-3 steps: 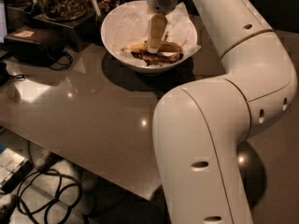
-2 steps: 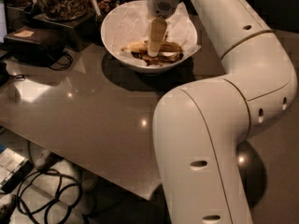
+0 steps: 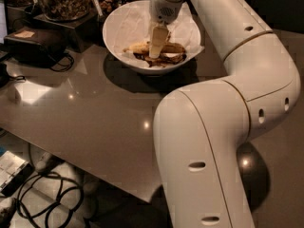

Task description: Pick banana from white bowl

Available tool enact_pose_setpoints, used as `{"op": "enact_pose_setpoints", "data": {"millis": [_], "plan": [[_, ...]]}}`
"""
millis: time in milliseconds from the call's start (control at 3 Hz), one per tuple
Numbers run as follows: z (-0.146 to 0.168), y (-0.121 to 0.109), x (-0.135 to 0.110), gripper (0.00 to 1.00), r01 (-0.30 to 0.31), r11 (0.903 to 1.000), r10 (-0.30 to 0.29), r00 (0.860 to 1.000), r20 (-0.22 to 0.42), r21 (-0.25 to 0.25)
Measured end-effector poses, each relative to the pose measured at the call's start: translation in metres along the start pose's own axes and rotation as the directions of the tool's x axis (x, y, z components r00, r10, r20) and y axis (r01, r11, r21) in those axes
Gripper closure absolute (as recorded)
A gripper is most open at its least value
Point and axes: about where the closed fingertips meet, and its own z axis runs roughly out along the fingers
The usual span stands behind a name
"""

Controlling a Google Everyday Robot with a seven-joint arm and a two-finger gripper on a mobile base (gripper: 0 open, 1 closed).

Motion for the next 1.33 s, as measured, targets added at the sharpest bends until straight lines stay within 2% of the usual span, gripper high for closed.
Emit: {"op": "enact_pose_setpoints", "data": {"millis": [333,667,1333], "plan": [[0.0055,0.0013,0.0013,0.34,0.002,0.9999,-0.002,1.0,0.0,-0.015],[0.0099,0.0026,0.0025,0.53,0.007,0.9996,-0.007,1.0,0.002,-0.027],[0.0089,0.0032,0.0024,0.99,0.018,0.9995,-0.018,1.0,0.003,-0.025]]}}
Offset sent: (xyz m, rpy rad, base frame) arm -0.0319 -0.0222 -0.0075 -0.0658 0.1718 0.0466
